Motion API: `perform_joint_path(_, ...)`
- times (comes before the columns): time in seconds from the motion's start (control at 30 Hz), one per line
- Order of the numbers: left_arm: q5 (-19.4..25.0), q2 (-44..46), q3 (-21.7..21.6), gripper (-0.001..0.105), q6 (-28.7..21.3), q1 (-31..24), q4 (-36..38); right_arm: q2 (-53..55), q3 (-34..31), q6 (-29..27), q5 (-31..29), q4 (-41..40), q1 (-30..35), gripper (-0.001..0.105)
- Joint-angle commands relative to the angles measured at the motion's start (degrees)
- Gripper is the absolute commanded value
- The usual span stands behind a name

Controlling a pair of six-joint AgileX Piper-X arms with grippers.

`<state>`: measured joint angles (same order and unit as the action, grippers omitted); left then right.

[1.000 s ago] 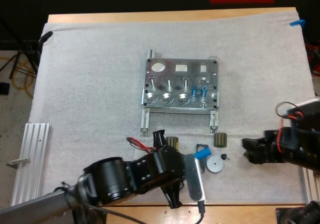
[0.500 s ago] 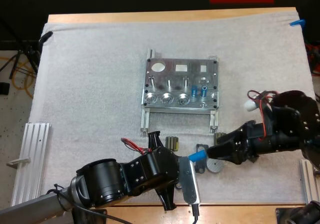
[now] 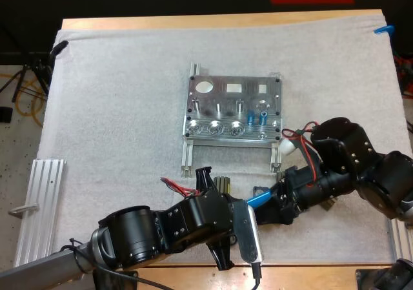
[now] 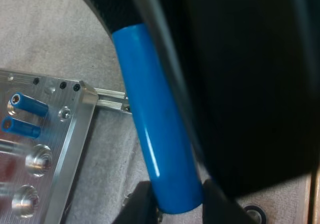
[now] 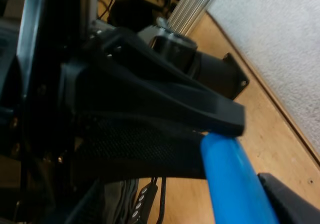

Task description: Load cells from left to right

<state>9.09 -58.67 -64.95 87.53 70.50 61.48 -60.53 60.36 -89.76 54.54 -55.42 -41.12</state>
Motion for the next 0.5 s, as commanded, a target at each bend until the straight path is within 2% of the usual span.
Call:
perform_joint_path(0.0,0.54,0.24,-0.02,0.0,-0.38,-0.03,-0.56,0.13,-0.01,-0.19,0.33,0.94,-0.58,0.061)
perform_joint_path(0.17,0.11,0.24,-0.02,0.0,-0.38,-0.03,-0.56,0.13,-0.01,0.57,-1.99,1.59,-0.86,0.06)
perform_joint_path(0.23,0.08,0.24,-0.02,0.0,-0.38,-0.03,-0.56,0.13,-0.01,1.14,-4.04,1.59,-0.86,0.056)
perform_joint_path(0.27,-0.08,0.24,-0.02,0.0,-0.38,-0.03,-0.39,0.13,-0.01,1.17,-4.85,1.59,-0.86,0.052)
perform_joint_path(0.4,-0.35,0.24,-0.02,0.0,-0.38,-0.03,0.18,0.13,-0.01,1.14,-7.44,1.59,-0.86,0.021)
perform_joint_path(0.43,-0.35,0.24,-0.02,0.0,-0.38,-0.03,0.15,0.13,-0.01,1.14,-7.44,1.59,-0.86,0.019)
perform_joint_path(0.47,-0.35,0.24,-0.02,0.0,-0.38,-0.03,0.15,0.13,-0.01,1.14,-7.43,1.59,-0.86,0.012)
